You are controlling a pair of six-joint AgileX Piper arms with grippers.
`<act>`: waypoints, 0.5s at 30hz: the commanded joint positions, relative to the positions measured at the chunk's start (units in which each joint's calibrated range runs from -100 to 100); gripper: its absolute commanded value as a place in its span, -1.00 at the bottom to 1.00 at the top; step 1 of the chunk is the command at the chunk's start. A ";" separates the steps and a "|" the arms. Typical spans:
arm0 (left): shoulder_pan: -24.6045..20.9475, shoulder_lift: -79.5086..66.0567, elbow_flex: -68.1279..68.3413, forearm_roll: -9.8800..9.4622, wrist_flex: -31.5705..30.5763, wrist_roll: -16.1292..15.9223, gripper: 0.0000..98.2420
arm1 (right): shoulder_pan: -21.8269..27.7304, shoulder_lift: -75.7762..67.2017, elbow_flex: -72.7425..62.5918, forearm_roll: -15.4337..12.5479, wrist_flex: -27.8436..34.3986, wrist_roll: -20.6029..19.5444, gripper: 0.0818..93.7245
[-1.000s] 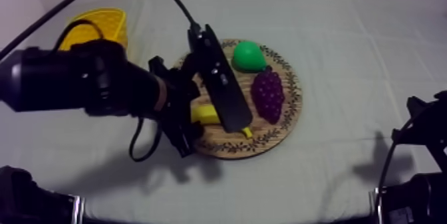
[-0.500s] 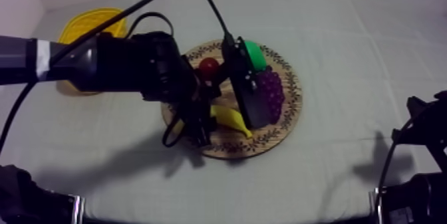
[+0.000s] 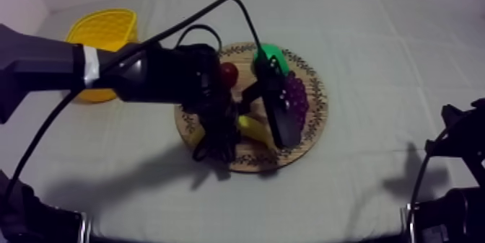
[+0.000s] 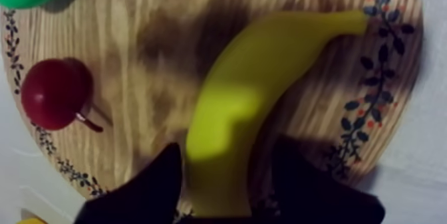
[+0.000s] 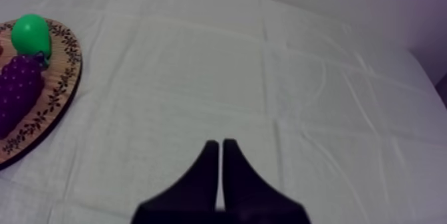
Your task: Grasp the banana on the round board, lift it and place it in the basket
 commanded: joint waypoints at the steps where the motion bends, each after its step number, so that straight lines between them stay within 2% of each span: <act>1: 0.23 0.33 -0.07 -0.39 0.12 0.58 -0.11 | -0.01 -0.02 0.02 0.01 -0.01 0.01 -0.99; 7: 1.91 1.32 0.45 -2.63 0.38 3.89 -0.47 | -0.01 -0.02 0.02 0.01 -0.01 0.01 -0.99; 15: 2.86 0.38 0.19 -3.83 1.73 6.52 -0.63 | -0.01 -0.02 0.02 0.01 -0.01 0.01 -0.99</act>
